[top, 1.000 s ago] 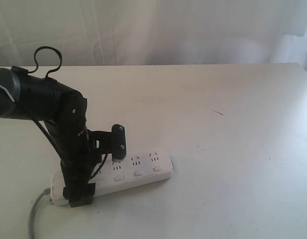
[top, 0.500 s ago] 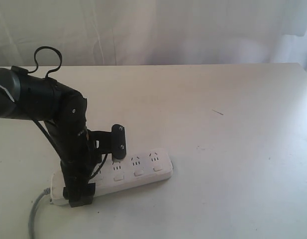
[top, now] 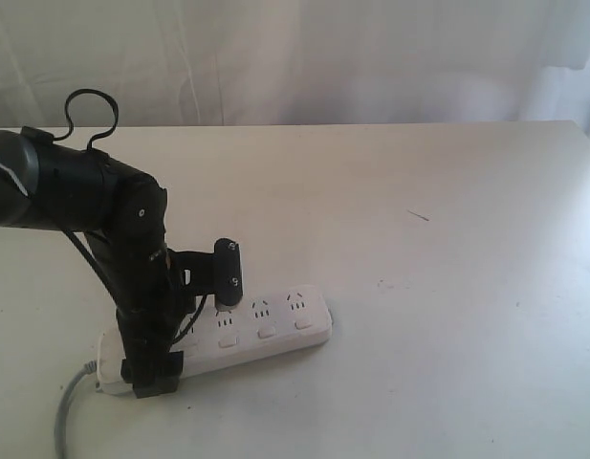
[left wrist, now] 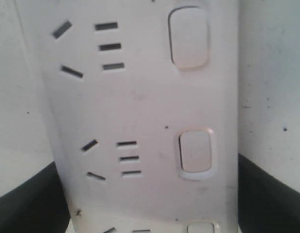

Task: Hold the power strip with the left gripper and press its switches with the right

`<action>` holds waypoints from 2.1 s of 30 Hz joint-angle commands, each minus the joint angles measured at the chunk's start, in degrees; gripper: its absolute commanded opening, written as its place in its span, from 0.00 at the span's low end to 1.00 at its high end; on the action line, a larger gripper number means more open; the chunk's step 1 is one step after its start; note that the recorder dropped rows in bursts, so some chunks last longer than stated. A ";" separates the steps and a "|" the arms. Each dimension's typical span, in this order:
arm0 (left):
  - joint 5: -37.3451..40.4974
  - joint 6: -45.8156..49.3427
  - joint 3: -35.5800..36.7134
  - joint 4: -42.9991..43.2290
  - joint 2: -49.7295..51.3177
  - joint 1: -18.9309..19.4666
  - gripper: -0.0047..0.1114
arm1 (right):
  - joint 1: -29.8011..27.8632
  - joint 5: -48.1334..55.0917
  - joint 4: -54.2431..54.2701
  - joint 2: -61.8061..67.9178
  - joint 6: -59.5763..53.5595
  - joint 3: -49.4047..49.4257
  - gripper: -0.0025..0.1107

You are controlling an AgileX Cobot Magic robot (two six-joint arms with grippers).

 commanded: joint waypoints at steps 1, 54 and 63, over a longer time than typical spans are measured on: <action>-2.03 -0.49 1.21 -2.14 2.47 -0.19 0.04 | -0.35 -1.04 -0.32 -0.27 -1.63 0.19 0.02; -1.06 7.64 1.21 -9.56 2.47 -0.29 0.04 | -0.35 -66.91 11.30 -0.27 38.98 0.19 0.02; 0.35 14.54 1.21 -15.30 2.47 -0.39 0.04 | -0.35 -67.52 24.45 -0.27 39.93 0.19 0.02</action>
